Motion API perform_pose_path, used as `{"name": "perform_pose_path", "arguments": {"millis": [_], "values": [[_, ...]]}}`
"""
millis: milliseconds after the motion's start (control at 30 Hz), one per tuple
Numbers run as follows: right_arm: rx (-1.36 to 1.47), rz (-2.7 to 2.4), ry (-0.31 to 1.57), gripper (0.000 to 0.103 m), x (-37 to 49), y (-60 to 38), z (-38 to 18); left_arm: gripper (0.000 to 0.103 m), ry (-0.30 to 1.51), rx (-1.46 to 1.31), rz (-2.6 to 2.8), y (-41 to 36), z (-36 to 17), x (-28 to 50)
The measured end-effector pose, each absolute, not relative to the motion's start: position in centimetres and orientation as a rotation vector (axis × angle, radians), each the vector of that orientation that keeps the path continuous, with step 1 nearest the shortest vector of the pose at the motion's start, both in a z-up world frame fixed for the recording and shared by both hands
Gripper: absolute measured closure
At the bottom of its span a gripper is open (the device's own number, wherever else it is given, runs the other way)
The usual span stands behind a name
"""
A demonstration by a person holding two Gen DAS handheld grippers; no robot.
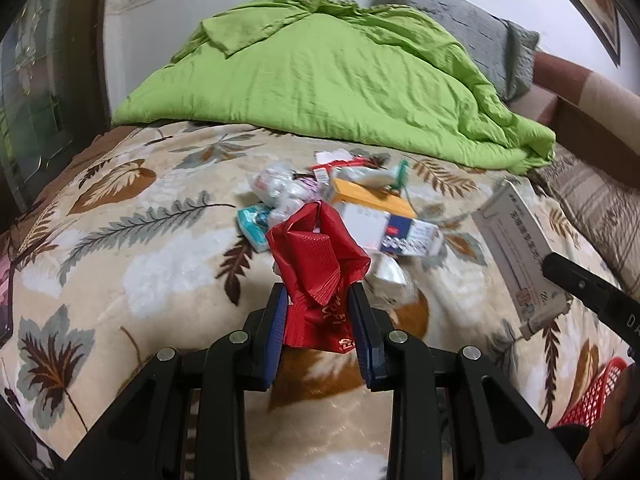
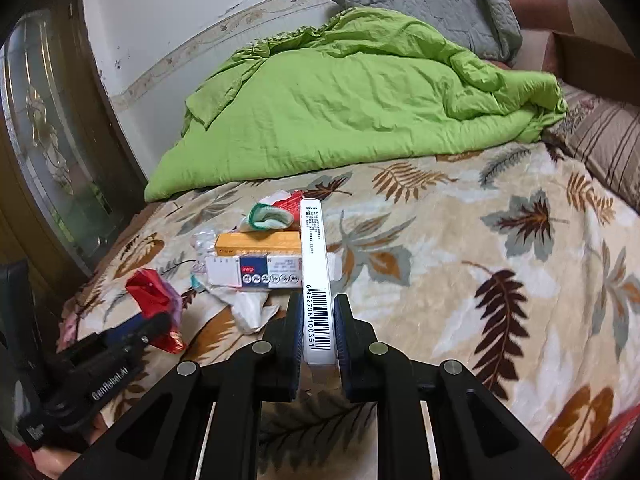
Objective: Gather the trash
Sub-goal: 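Carry both items to the red basket and open both tools over it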
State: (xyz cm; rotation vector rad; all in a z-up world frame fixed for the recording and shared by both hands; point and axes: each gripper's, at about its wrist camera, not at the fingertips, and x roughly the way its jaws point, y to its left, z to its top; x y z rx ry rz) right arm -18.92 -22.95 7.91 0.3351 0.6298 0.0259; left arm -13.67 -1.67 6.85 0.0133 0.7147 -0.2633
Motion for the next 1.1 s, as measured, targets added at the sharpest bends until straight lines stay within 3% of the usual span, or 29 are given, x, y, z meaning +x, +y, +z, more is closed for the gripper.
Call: {"name": "perform_pose_path", "arguments": {"millis": [533, 833, 1100], "values": [[0.422, 0.044, 0.646, 0.087, -24.6, -25.8, 9.0, 0.073, 0.77, 0.019, -0.484, -6.0, 7.4, -17.1], [0.544, -0.217, 0.608, 0.087, -37.7, -36.3, 10.9, 0.073, 0.824, 0.107, -0.876, -17.0, 9.4, -24.2], [0.624, -0.44, 0.663, 0.086, -46.8, -41.7, 8.4, 0.073, 0.967, 0.191, -1.144, -27.3, 8.0, -30.6]]}}
